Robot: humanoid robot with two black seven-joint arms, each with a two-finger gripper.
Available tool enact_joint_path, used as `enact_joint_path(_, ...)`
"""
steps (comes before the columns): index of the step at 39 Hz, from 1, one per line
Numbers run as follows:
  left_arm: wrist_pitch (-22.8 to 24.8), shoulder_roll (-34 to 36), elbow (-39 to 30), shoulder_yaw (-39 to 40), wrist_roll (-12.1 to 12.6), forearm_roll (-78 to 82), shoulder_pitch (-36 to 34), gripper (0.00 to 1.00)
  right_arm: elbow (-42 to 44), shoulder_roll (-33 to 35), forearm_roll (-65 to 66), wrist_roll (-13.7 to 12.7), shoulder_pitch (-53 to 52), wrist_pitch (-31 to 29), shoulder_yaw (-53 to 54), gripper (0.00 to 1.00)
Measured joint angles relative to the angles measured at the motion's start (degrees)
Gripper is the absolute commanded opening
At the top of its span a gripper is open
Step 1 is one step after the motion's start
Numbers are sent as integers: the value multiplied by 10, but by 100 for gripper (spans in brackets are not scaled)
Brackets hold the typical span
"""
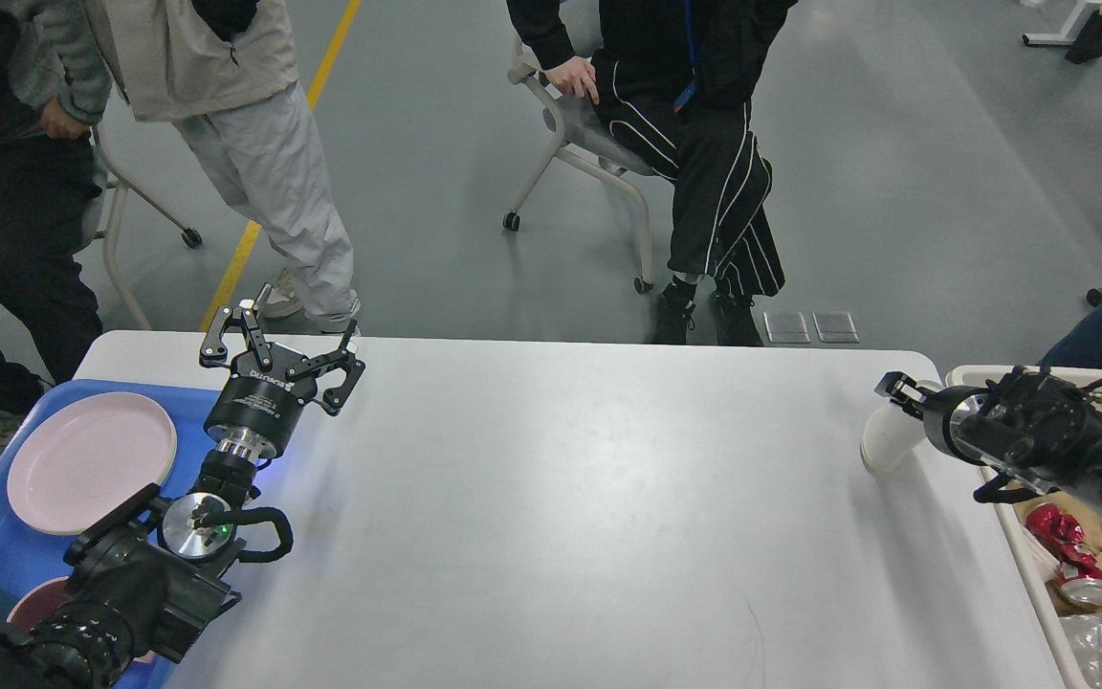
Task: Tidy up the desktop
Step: 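Grasp the white paper cup with the right gripper, then lift the paper cup and drop it into the white bin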
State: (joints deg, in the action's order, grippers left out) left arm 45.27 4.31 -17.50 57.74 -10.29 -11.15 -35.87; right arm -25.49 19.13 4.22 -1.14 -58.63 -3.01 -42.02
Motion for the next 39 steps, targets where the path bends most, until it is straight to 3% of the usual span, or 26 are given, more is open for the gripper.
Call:
enact_joint_path(10, 0, 0, 0, 0, 0, 0, 0, 99, -7, 2, 0, 0, -12, 4, 0, 0)
enact_joint_path(17, 0, 0, 0, 0, 0, 0, 0, 99, -90, 47, 2, 1, -107, -20, -2, 0)
enact_joint_path(22, 0, 0, 0, 0, 0, 0, 0, 99, -215, 100, 8, 1, -231, -86, -2, 0)
enact_joint_path(31, 0, 0, 0, 0, 0, 0, 0, 99, -415, 142, 12, -6, -445, -299, -10, 0)
enact_joint_path(39, 0, 0, 0, 0, 0, 0, 0, 99, -495, 148, 19, -9, -510, -326, -31, 0)
